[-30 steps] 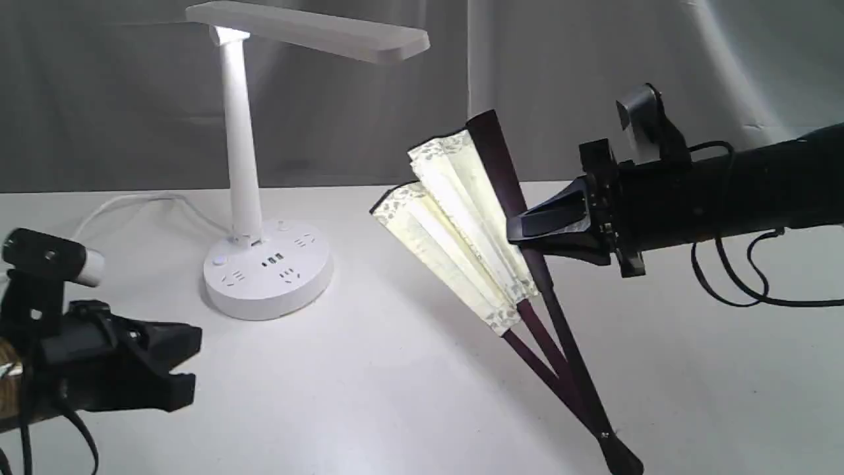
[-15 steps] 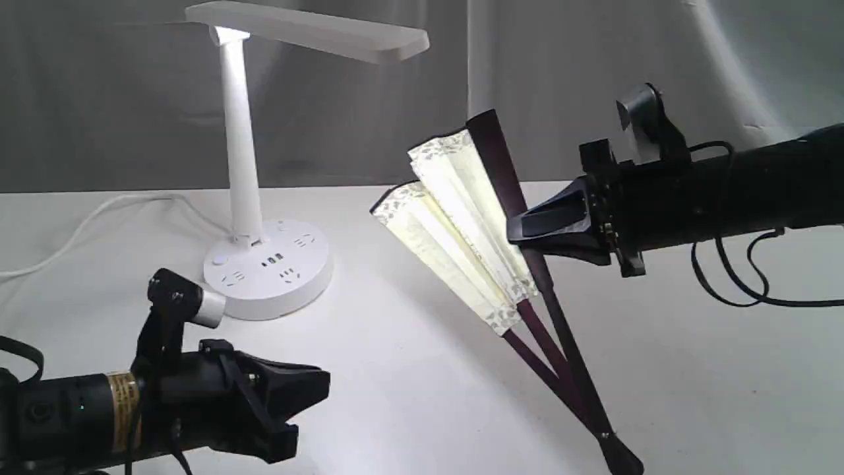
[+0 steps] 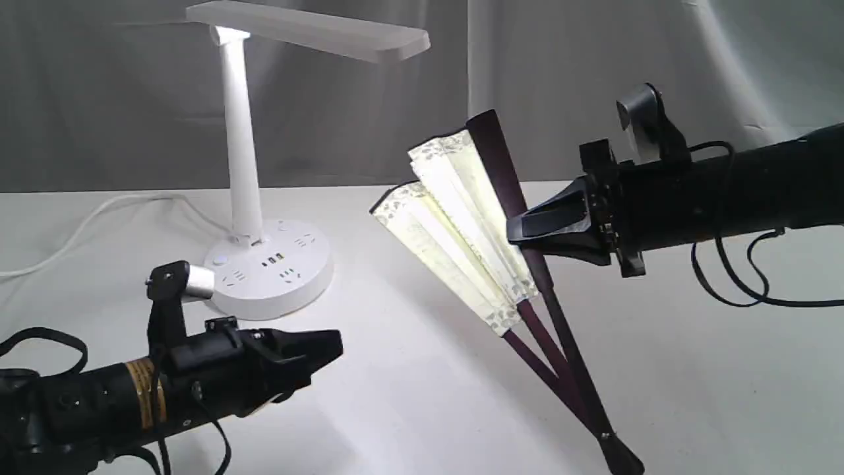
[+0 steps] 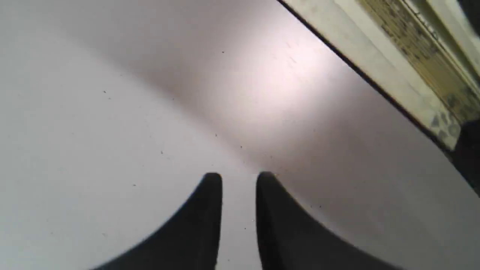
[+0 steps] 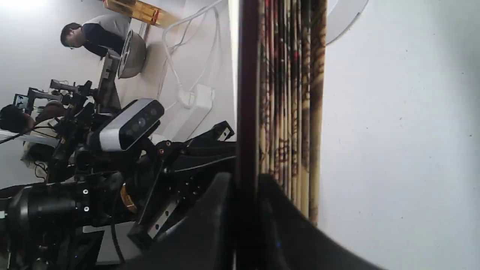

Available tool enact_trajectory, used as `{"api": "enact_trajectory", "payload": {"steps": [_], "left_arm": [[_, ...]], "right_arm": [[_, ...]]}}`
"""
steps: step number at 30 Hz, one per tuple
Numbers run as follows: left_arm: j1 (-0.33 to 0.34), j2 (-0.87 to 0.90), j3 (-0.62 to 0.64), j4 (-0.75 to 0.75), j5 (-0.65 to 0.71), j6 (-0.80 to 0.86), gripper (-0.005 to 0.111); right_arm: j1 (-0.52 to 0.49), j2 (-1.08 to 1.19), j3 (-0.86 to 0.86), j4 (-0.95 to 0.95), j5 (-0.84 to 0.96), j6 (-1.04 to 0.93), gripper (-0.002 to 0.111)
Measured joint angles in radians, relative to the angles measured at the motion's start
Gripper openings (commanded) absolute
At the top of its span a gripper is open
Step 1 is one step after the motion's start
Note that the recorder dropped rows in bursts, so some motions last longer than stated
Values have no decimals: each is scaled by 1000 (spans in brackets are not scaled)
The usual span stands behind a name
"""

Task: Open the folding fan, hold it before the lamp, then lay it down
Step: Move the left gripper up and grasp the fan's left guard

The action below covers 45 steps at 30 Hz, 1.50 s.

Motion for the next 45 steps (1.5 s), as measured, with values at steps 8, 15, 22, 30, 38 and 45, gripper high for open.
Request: {"api": "enact_trajectory", "payload": {"steps": [8, 15, 22, 30, 38, 45], "left_arm": [[0, 65, -85, -2, -79, -245, 52], [0, 122, -144, -2, -137, -408, 52], [0, 183, -190, -8, -150, -512, 52], [0, 238, -264, -43, -209, -643, 52], [0, 239, -294, -102, -212, -665, 52], [-6, 239, -322, -114, -212, -731, 52]], "right_arm": [[0, 0, 0, 0, 0, 0, 0], [0, 0, 0, 0, 0, 0, 0], [0, 0, 0, 0, 0, 0, 0], [0, 0, 0, 0, 0, -2, 0], [8, 0, 0, 0, 0, -2, 0], [83, 0, 0, 19, -11, -2, 0]]}}
